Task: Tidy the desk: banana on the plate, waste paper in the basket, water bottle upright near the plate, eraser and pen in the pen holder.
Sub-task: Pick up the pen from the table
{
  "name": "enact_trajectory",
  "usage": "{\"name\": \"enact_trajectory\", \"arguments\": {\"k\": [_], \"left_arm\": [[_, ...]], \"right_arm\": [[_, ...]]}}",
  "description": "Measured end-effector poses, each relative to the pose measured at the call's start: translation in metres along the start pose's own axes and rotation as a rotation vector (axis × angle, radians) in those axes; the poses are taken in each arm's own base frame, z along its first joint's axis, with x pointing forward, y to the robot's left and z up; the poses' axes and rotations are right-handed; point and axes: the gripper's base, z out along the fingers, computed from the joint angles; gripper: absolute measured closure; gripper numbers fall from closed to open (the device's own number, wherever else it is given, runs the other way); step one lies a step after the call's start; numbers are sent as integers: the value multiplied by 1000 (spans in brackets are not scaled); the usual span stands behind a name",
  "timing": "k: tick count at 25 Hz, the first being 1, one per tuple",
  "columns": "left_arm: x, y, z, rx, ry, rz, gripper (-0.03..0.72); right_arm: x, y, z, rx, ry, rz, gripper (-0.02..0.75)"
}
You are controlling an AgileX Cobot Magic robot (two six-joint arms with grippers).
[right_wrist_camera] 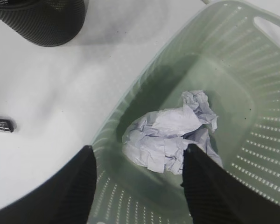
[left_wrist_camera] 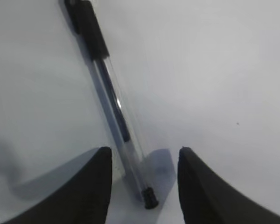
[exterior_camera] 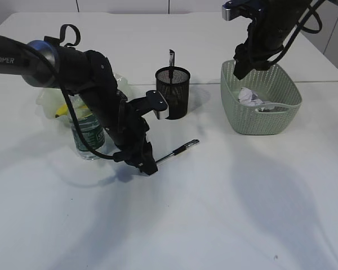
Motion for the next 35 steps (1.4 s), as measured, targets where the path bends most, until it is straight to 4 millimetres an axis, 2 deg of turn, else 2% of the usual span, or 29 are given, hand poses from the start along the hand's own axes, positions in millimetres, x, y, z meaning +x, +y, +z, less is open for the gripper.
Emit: {"name": "enact_trajectory", "arguments": {"k": [12, 22, 35], "left_arm": [[-1, 2, 0, -22, -8, 4, 372], [-1, 3, 1, -16, -5, -65, 374], [5, -2, 0, 36, 72, -88, 374]], "right_arm": [[0, 0, 0, -1, -1, 0, 296], [0, 0, 0, -5, -3, 2, 296], [0, 0, 0, -5, -3, 2, 296]]}}
